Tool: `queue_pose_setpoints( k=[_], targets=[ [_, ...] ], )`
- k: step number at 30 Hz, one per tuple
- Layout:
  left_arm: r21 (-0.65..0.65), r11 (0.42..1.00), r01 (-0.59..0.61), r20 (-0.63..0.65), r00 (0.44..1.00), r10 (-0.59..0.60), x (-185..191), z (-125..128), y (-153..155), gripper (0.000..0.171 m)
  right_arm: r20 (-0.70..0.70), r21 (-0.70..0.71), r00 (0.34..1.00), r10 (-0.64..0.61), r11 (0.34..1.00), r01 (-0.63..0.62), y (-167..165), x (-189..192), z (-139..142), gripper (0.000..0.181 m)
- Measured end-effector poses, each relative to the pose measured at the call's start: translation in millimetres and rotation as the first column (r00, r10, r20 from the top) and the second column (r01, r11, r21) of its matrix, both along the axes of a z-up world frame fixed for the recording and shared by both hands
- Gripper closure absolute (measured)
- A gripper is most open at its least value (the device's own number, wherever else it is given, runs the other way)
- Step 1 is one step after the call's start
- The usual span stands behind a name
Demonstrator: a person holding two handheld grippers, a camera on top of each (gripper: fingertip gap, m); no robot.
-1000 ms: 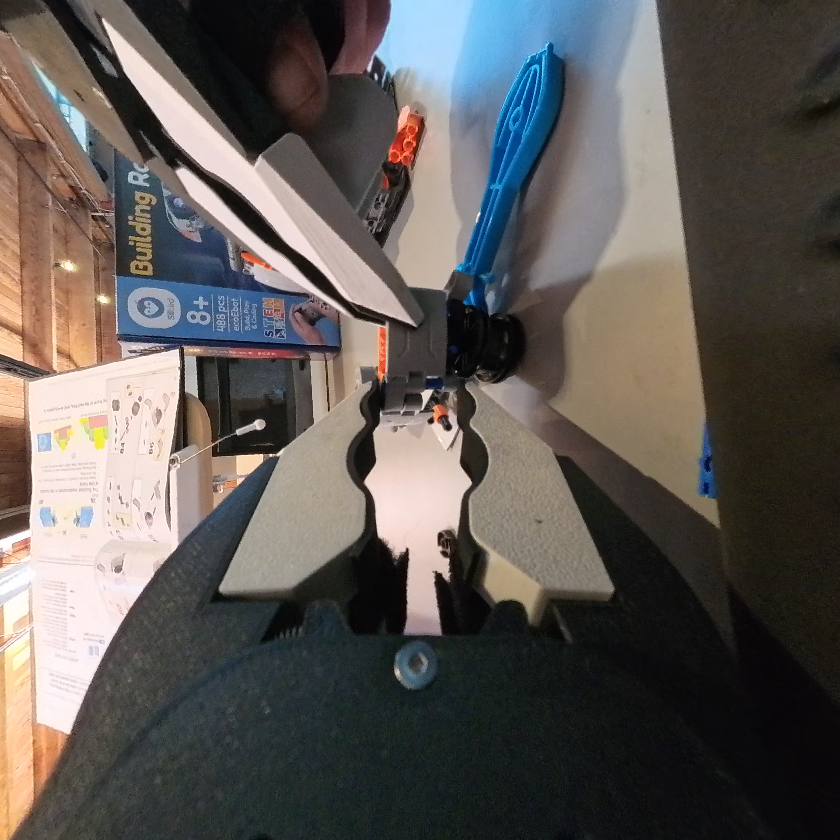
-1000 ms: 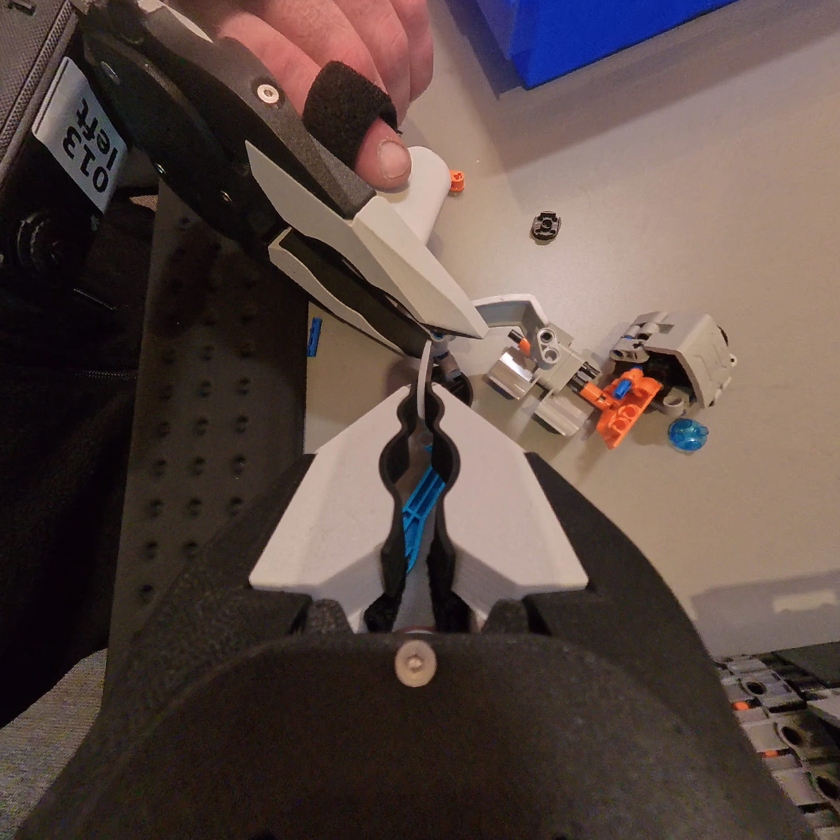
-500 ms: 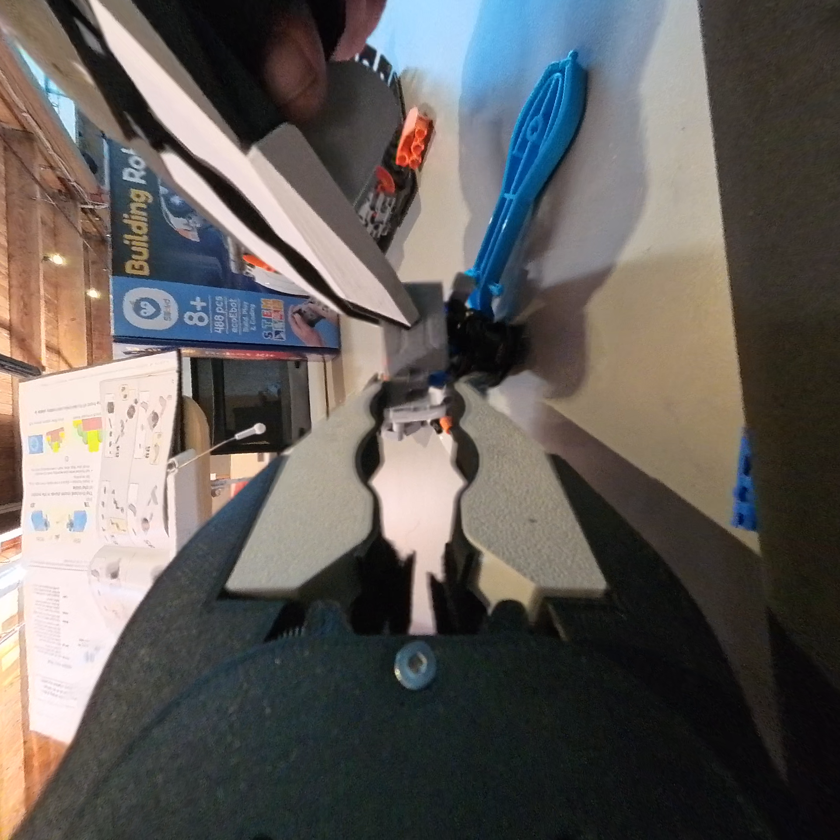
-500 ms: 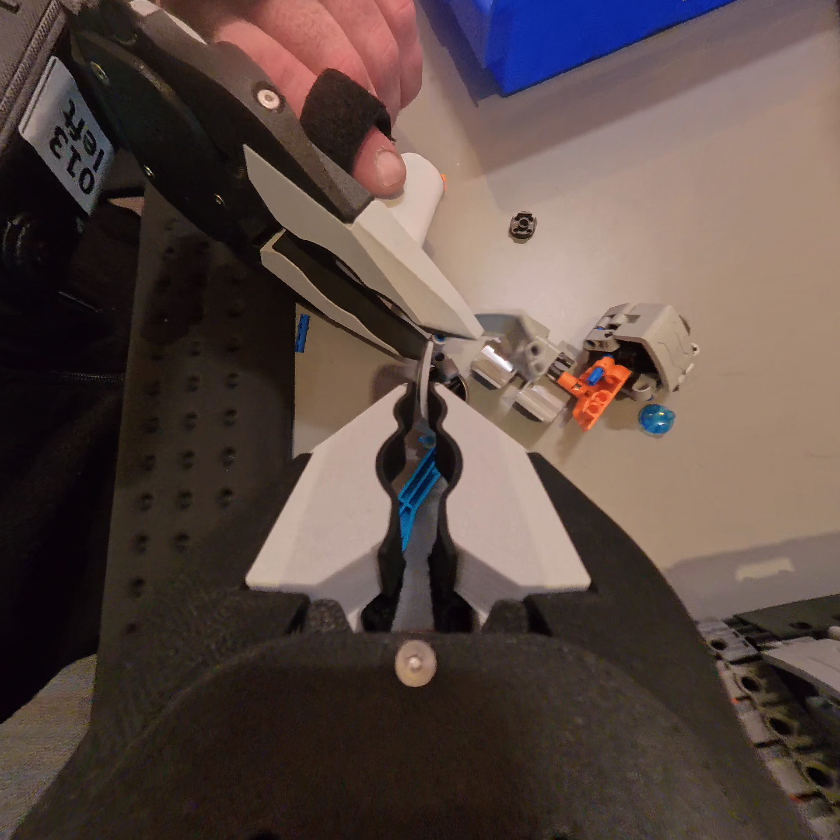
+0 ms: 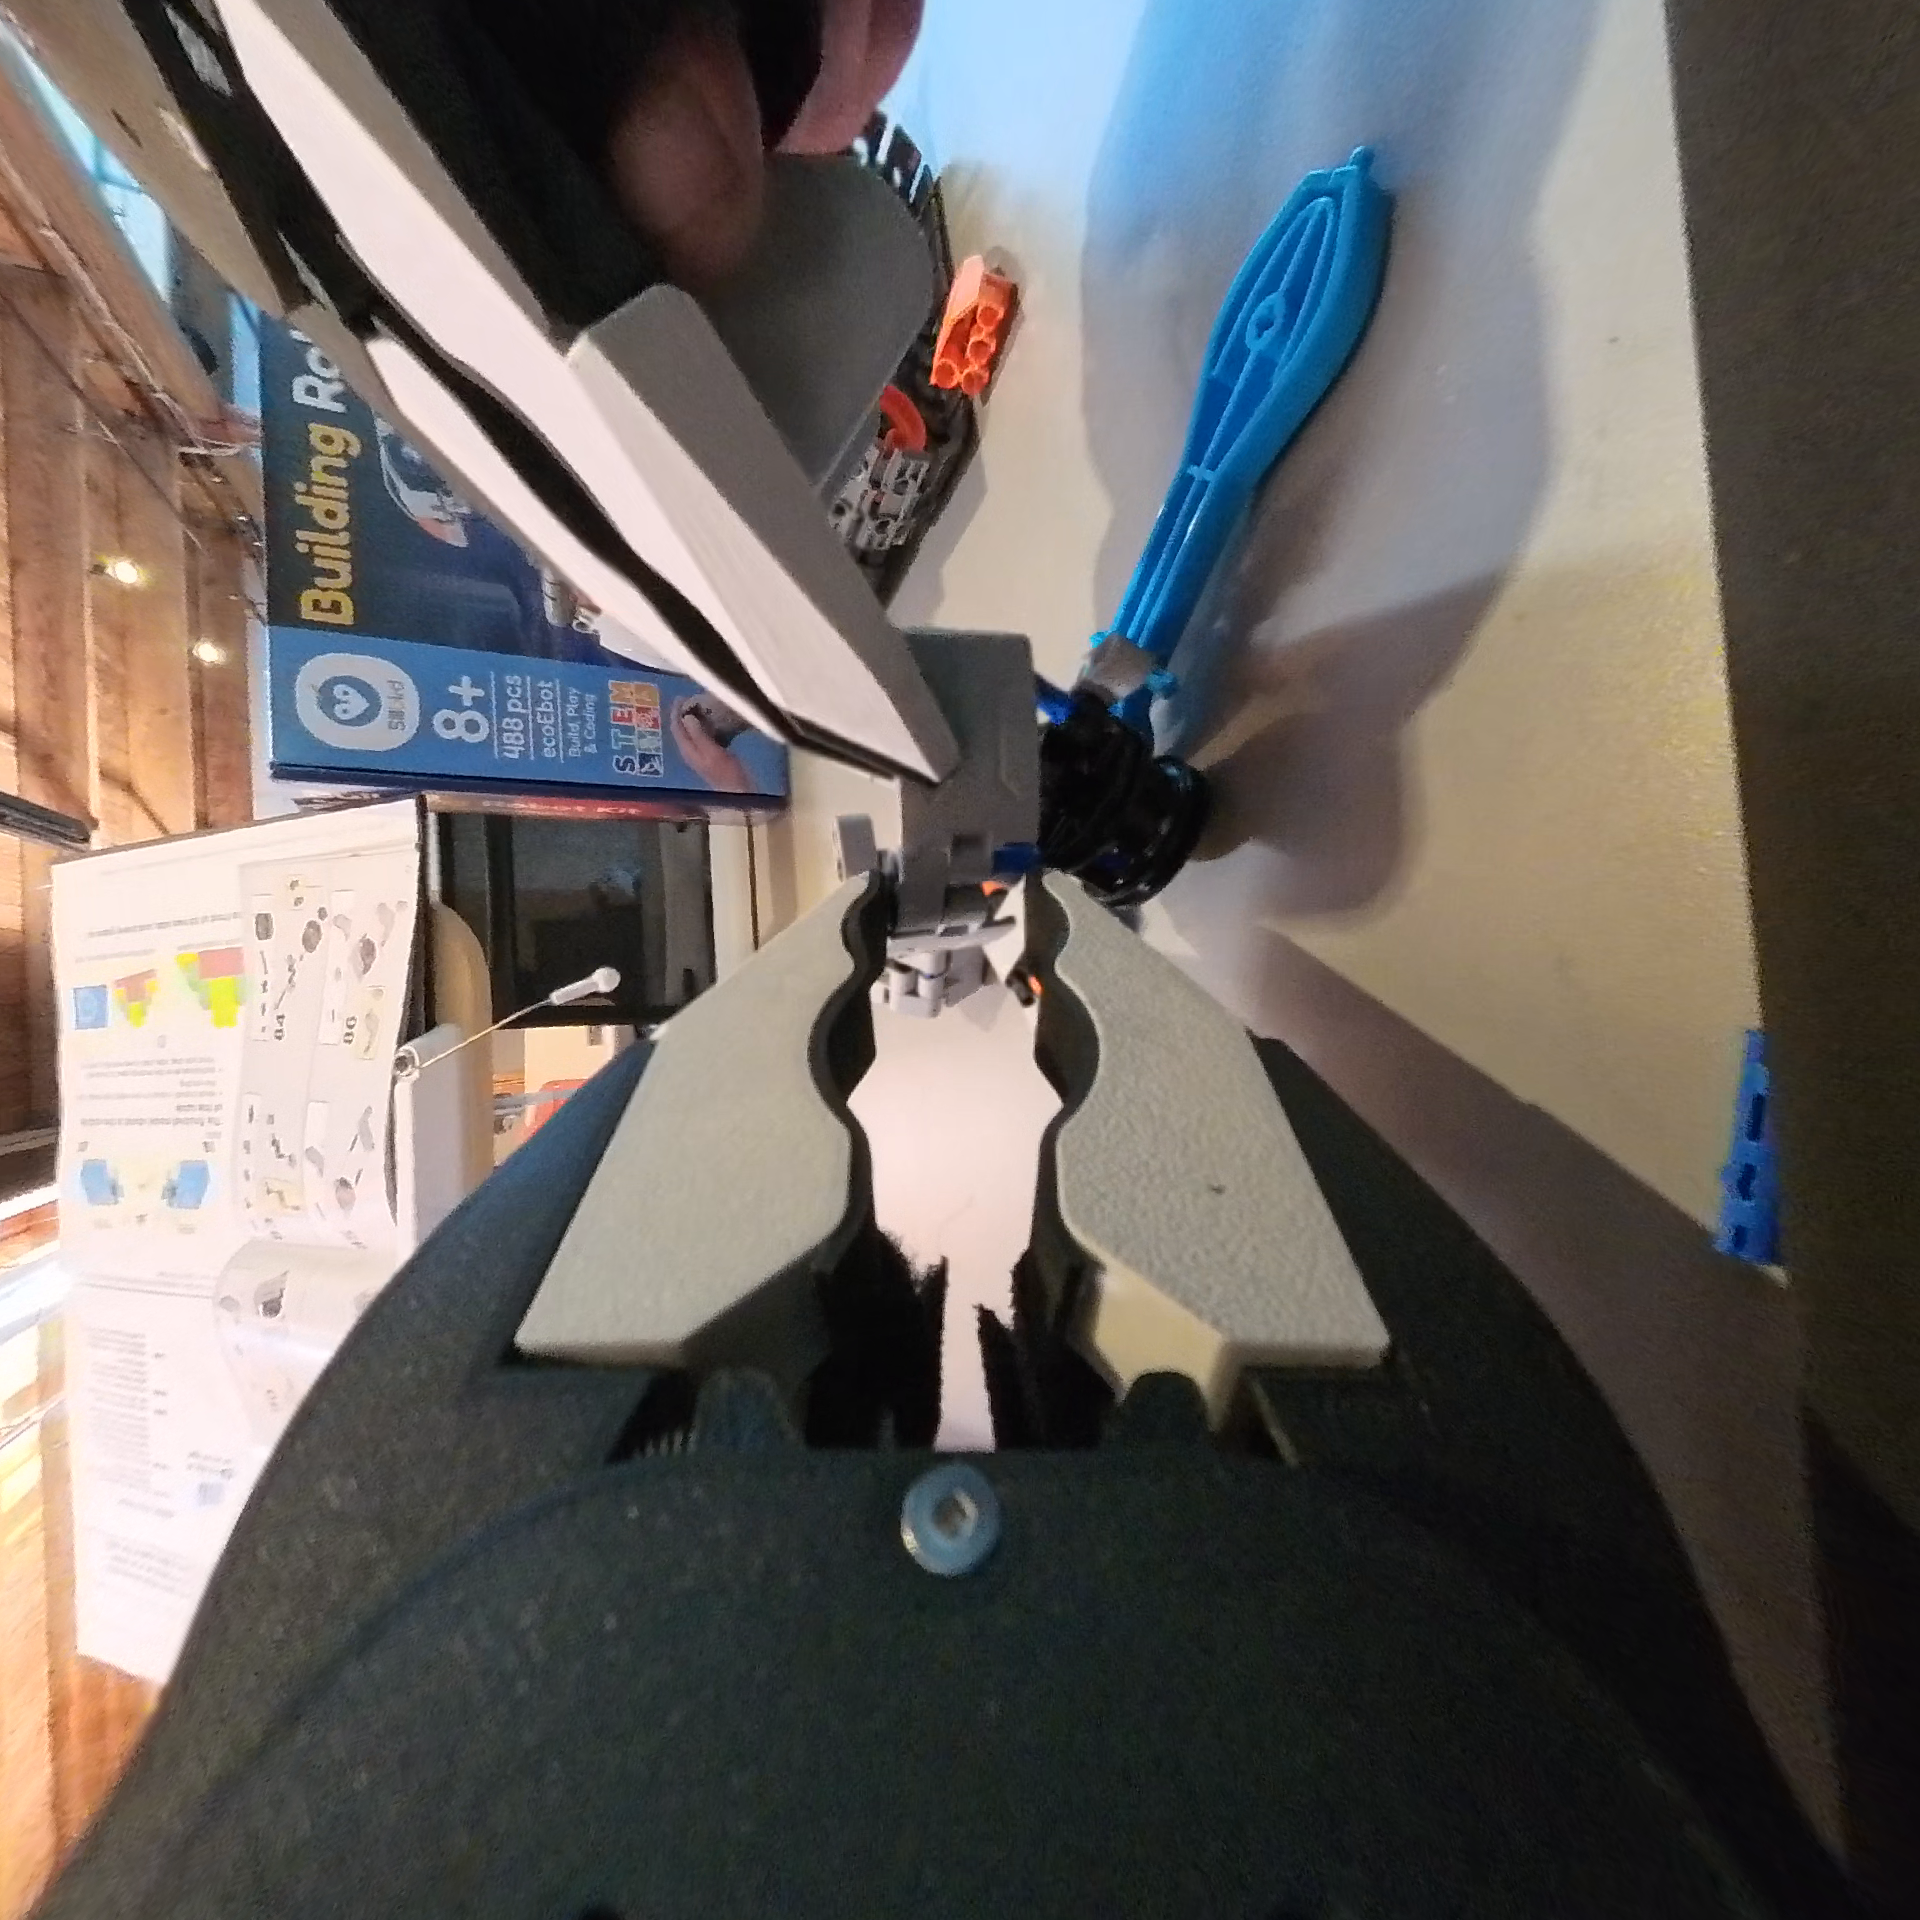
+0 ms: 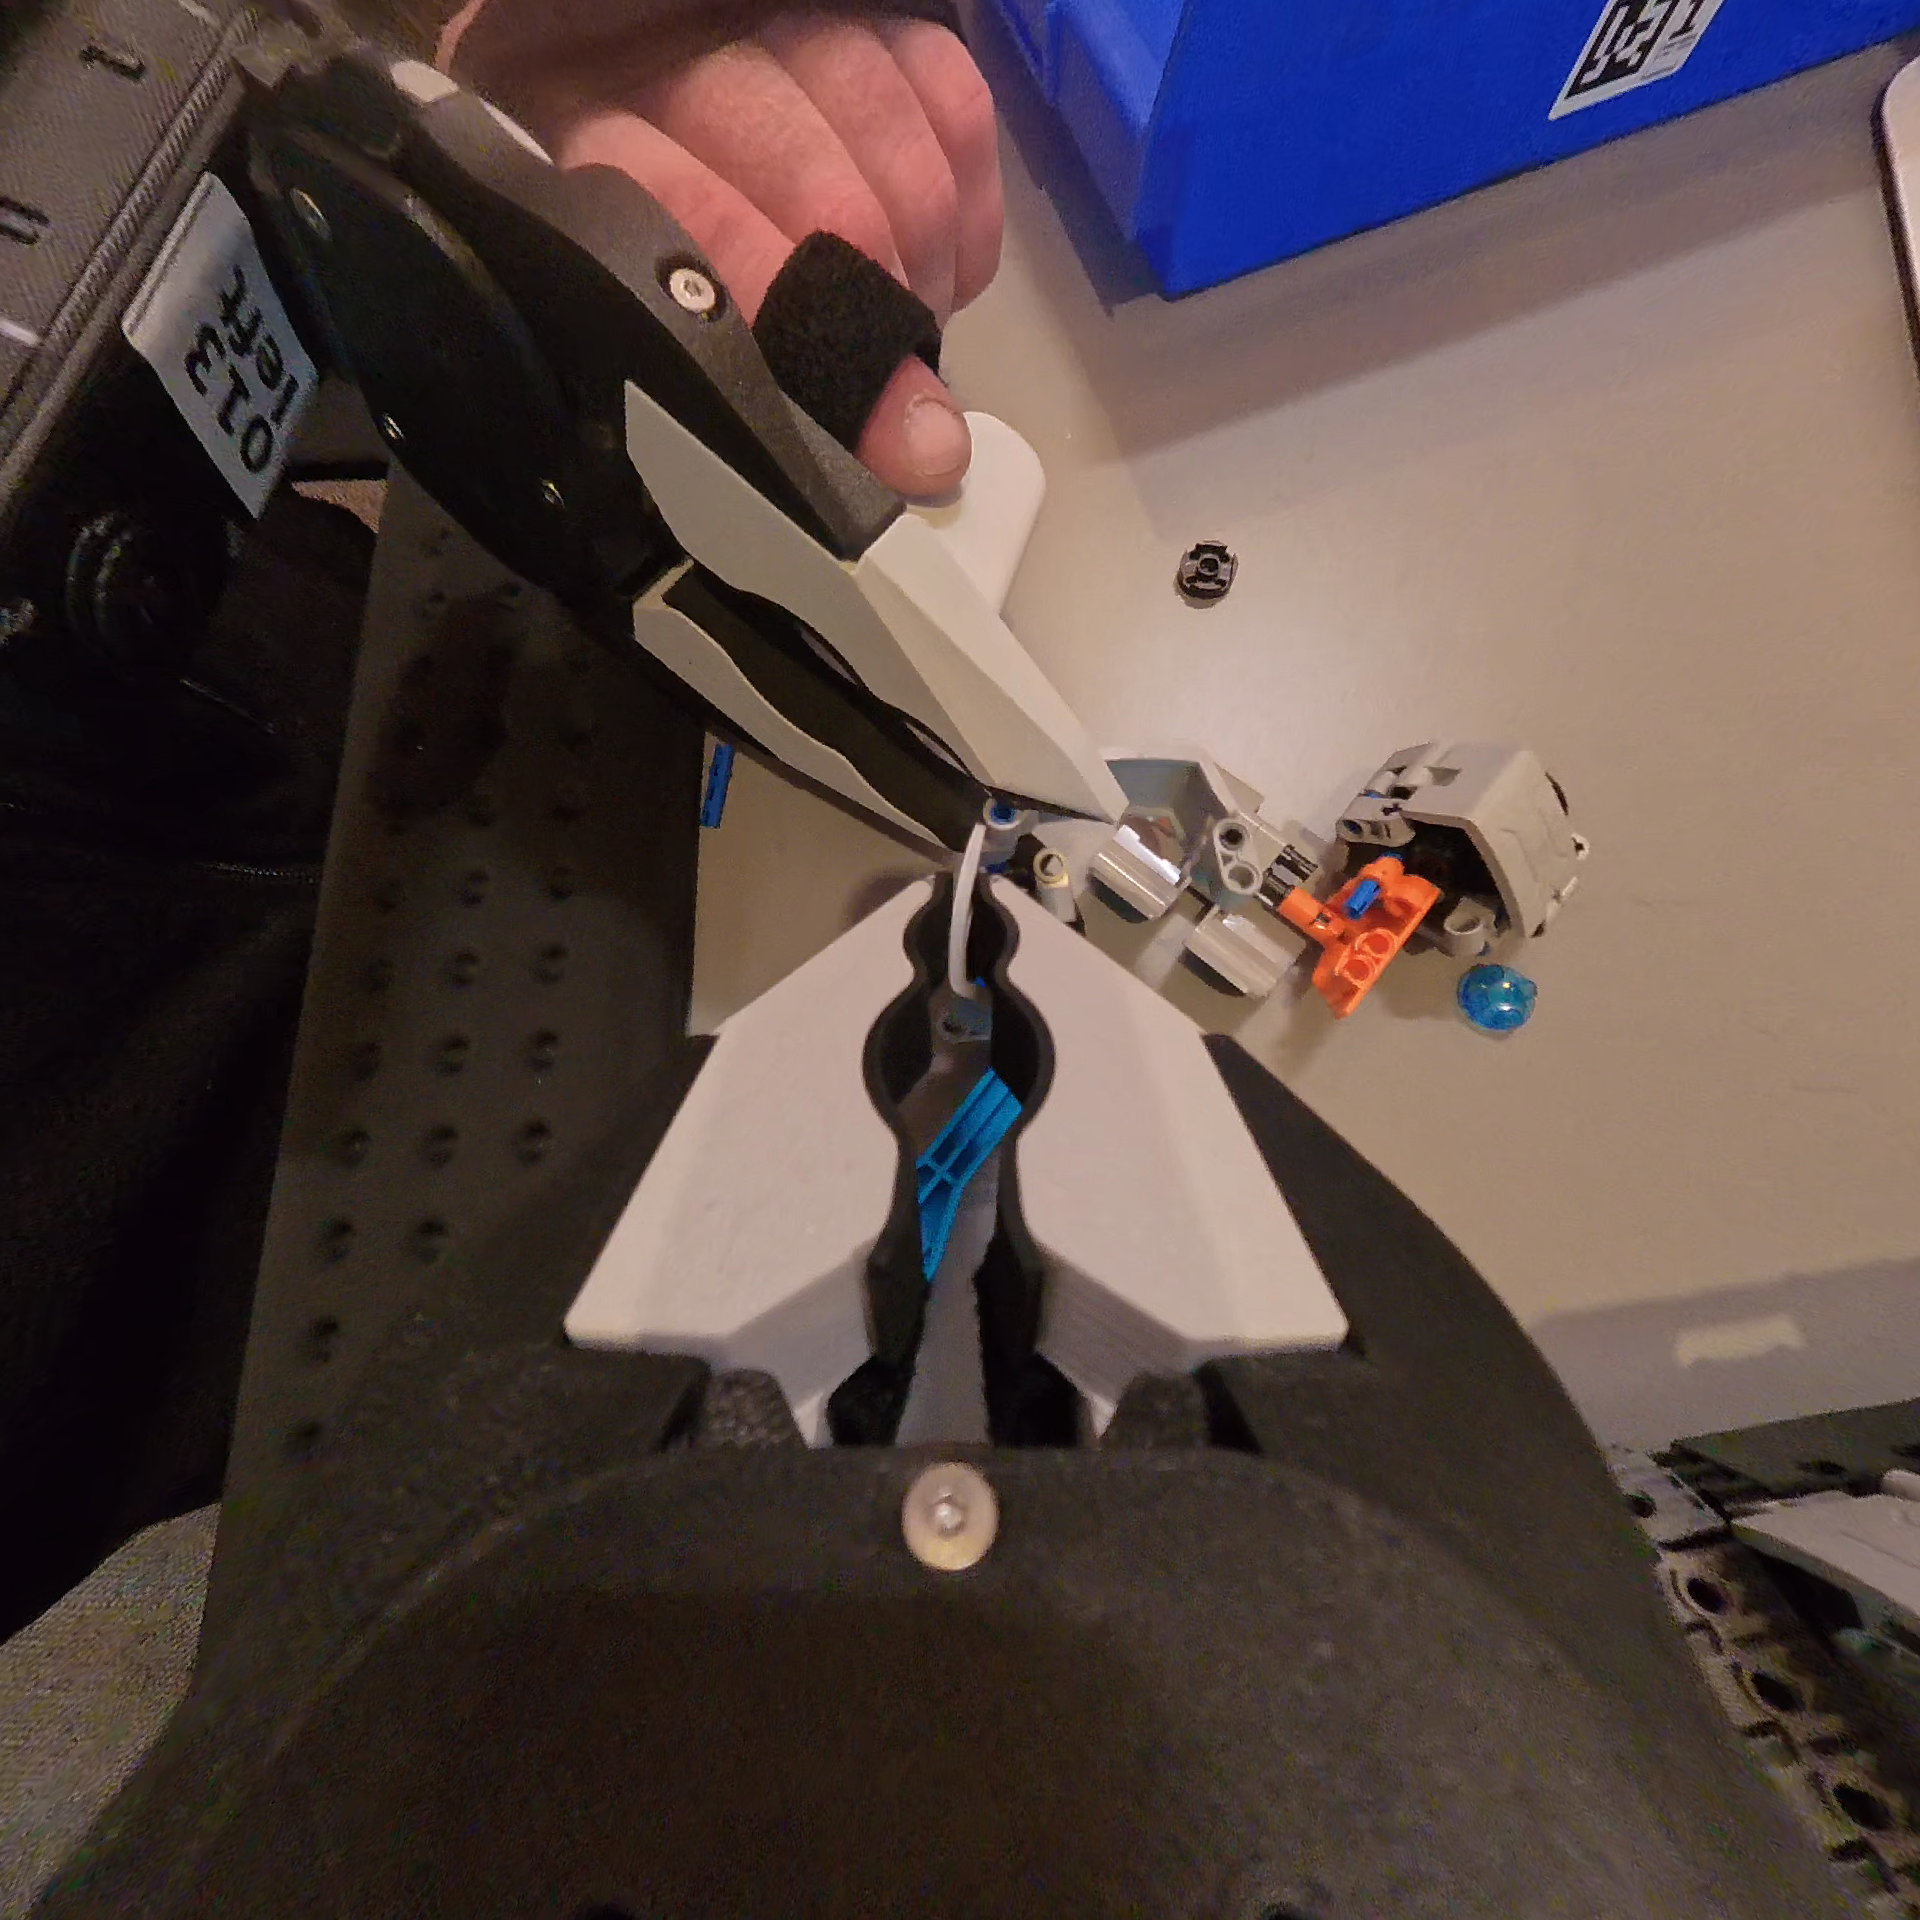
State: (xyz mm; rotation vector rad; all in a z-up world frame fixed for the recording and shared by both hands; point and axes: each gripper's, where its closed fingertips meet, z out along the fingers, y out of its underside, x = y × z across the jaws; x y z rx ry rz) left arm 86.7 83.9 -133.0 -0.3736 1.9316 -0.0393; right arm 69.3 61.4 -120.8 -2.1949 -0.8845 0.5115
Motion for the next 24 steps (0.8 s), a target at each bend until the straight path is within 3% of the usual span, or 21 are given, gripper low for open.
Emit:
queue_pose_setpoints(
  k=[14, 24],
  targets=[
    [-0.075, 0.997, -0.001, -0.008, 1.000, 0.001, 0.9, 1.4, -3.3, 0.147, 0.124, 0.014, 0.992, 0.011, 1.000, -0.013, 1.0, 5.1, -12.6, 0.181],
    [-0.160, 0.987, -0.022, -0.029, 0.999, 0.017, -1.6, -1.4, 2.8, 0.127, -0.037, -0.046, 0.999, -0.004, 0.999, 0.002, 2.7, 9.6, -10.4, 0.181]
  ],
)
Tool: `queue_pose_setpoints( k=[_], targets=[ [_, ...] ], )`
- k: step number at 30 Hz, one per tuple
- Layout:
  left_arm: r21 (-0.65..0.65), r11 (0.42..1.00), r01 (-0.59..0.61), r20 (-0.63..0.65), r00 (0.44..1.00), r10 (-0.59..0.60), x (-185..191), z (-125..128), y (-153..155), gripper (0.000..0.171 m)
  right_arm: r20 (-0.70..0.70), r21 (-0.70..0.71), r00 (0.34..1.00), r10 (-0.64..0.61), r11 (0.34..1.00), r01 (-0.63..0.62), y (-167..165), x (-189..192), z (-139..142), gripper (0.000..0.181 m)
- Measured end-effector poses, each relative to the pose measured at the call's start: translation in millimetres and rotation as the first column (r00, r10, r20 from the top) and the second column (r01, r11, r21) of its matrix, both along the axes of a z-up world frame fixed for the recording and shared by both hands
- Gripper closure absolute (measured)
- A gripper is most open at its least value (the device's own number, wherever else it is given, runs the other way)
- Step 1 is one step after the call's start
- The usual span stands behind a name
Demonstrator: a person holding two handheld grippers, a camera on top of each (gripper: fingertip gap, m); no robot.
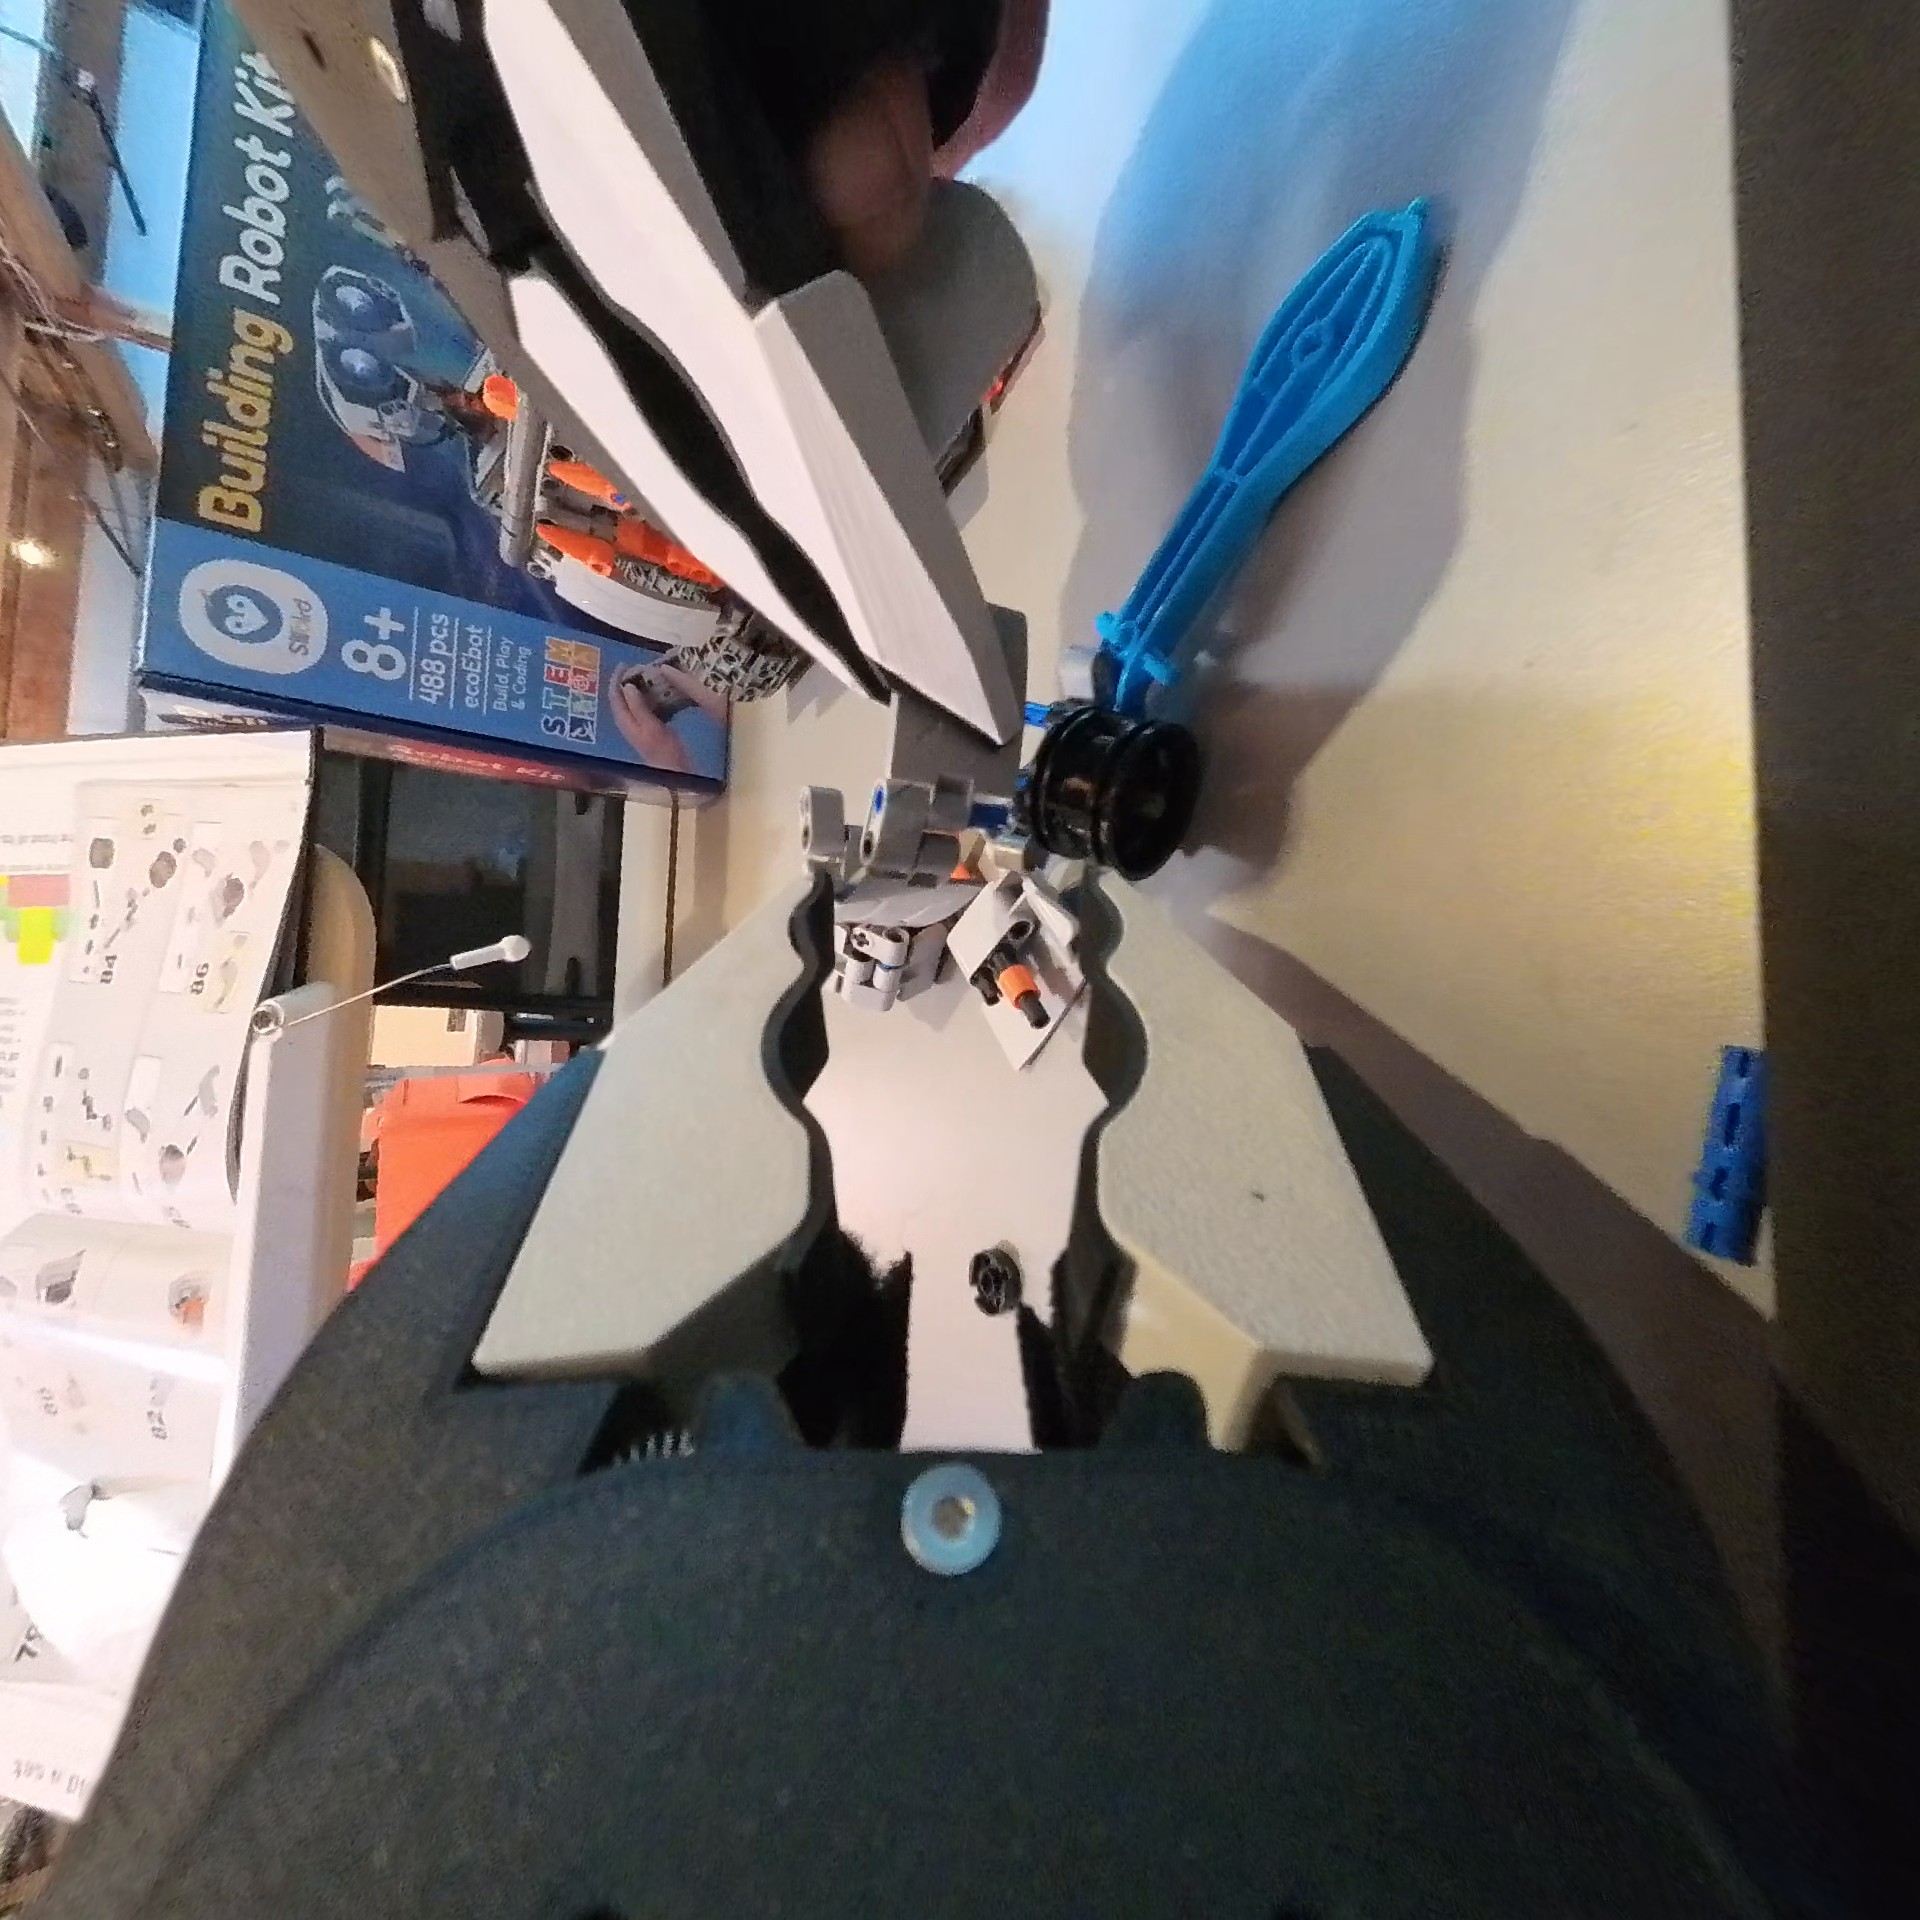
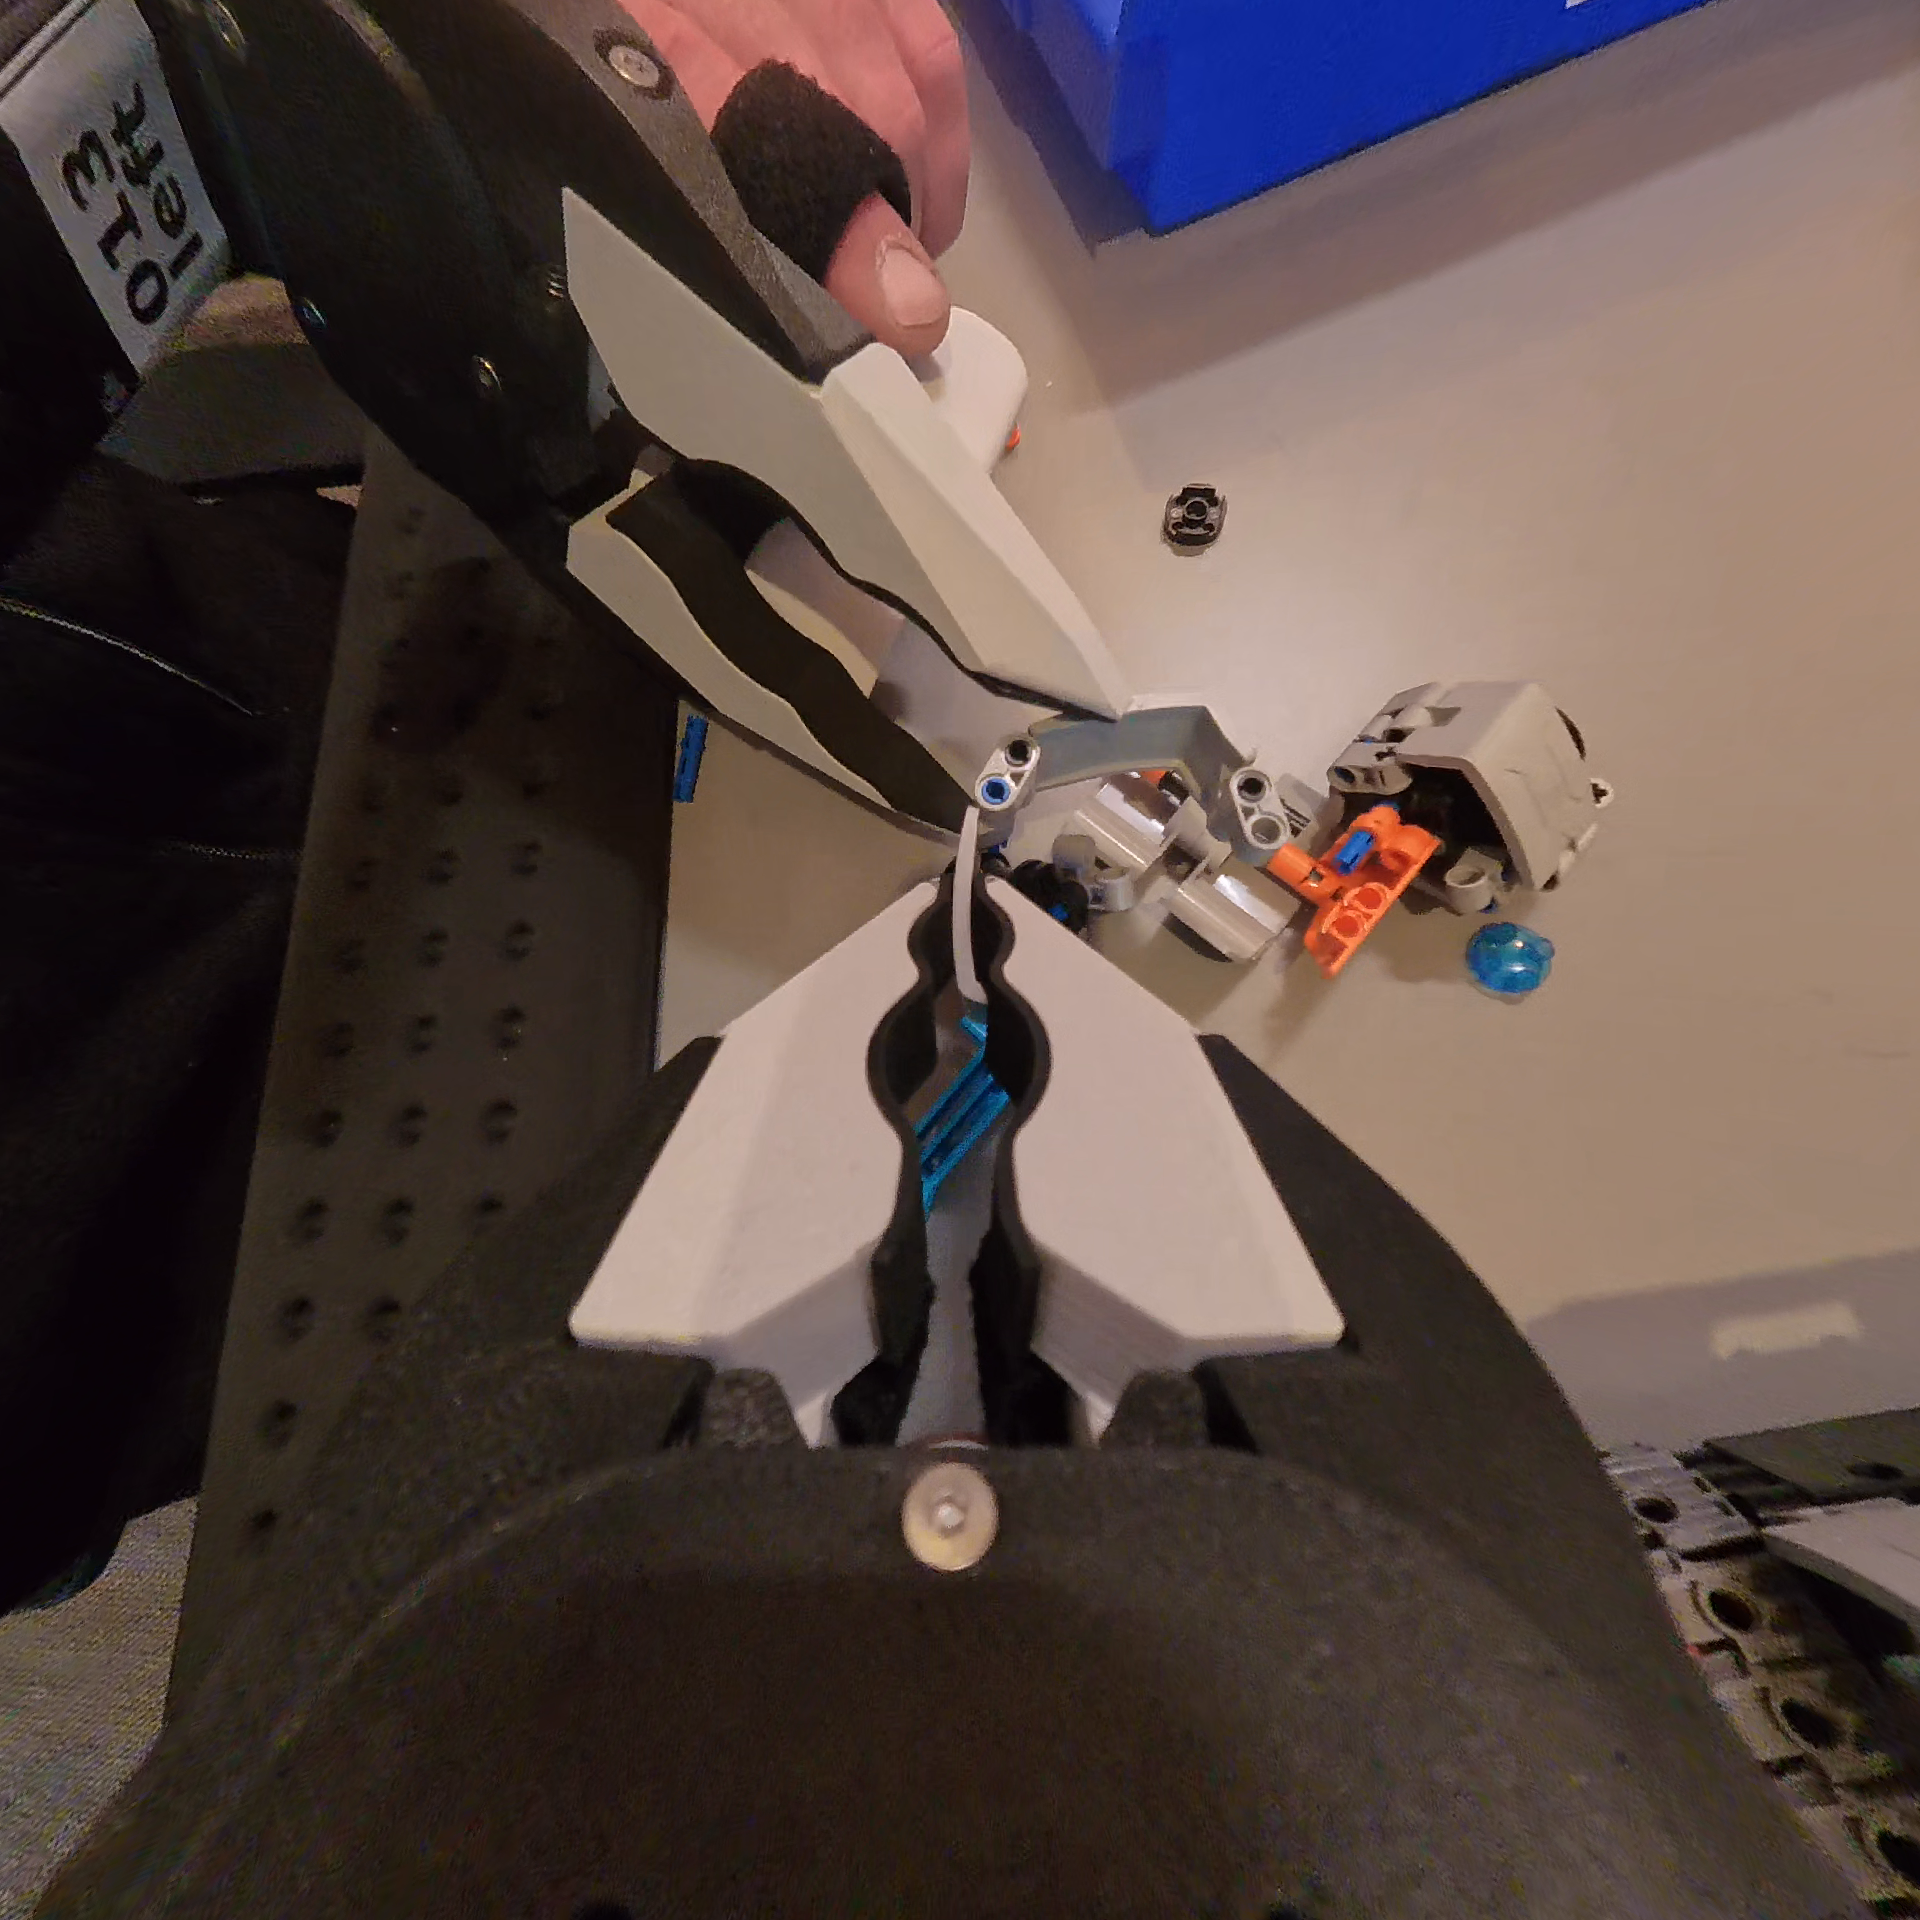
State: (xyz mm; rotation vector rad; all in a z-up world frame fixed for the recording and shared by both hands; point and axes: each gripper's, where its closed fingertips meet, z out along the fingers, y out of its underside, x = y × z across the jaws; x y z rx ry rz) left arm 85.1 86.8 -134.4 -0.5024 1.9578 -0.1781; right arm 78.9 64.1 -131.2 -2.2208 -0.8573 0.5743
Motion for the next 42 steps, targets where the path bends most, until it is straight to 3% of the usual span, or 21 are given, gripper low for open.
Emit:
queue_pose_setpoints(
  k=[7, 10, 15, 20, 25, 28, 32, 38, 42],
  targets=[
    [-0.040, 0.999, -0.028, -0.007, 1.000, 0.028, 0.2, 2.4, 4.5, 0.123, -0.072, -0.010, 0.995, -0.064, 0.998, 0.063, 7.2, 10.8, 6.1, 0.181],
    [-0.143, 0.988, -0.051, -0.066, 0.997, 0.042, -5.1, 2.9, -2.2, 0.128, -0.113, -0.023, 0.990, -0.089, 0.996, 0.087, 10.5, 17.8, 7.2, 0.181],
    [-0.350, 0.919, -0.183, -0.241, 0.965, 0.100, -8.7, -6.6, -8.2, 0.130, -0.103, -0.036, 0.990, -0.094, 0.995, 0.091, 11.2, 18.3, 2.1, 0.181],
    [-0.537, 0.797, -0.277, -0.375, 0.924, 0.068, -4.0, -21.3, -18.7, 0.126, -0.094, -0.040, 0.990, -0.109, 0.994, 0.106, 12.6, 18.0, -2.1, 0.181],
    [-0.481, 0.841, -0.250, -0.350, 0.934, 0.077, 0.1, -32.1, -20.1, 0.147, -0.092, -0.078, 0.991, -0.098, 0.993, 0.091, 10.6, 14.2, -11.7, 0.181],
    [-0.452, 0.859, -0.241, -0.362, 0.929, 0.070, -1.5, -36.6, -23.8, 0.147, -0.100, -0.088, 0.991, -0.092, 0.993, 0.084, 9.1, 13.7, -13.1, 0.181],
    [-0.494, 0.831, -0.257, -0.369, 0.927, 0.067, -1.6, -37.4, -22.6, 0.143, -0.116, -0.070, 0.988, -0.105, 0.993, 0.097, 9.1, 20.5, -5.6, 0.181],
    [-0.542, 0.799, -0.262, -0.386, 0.922, 0.041, 2.7, -38.4, -26.0, 0.164, -0.124, -0.083, 0.988, -0.092, 0.993, 0.082, 4.4, 22.2, -8.3, 0.181],
    [-0.560, 0.788, -0.257, -0.372, 0.928, 0.038, 5.7, -36.6, -25.6, 0.167, -0.123, -0.074, 0.989, -0.085, 0.994, 0.076, 3.7, 21.7, -5.7, 0.181]
  ],
)
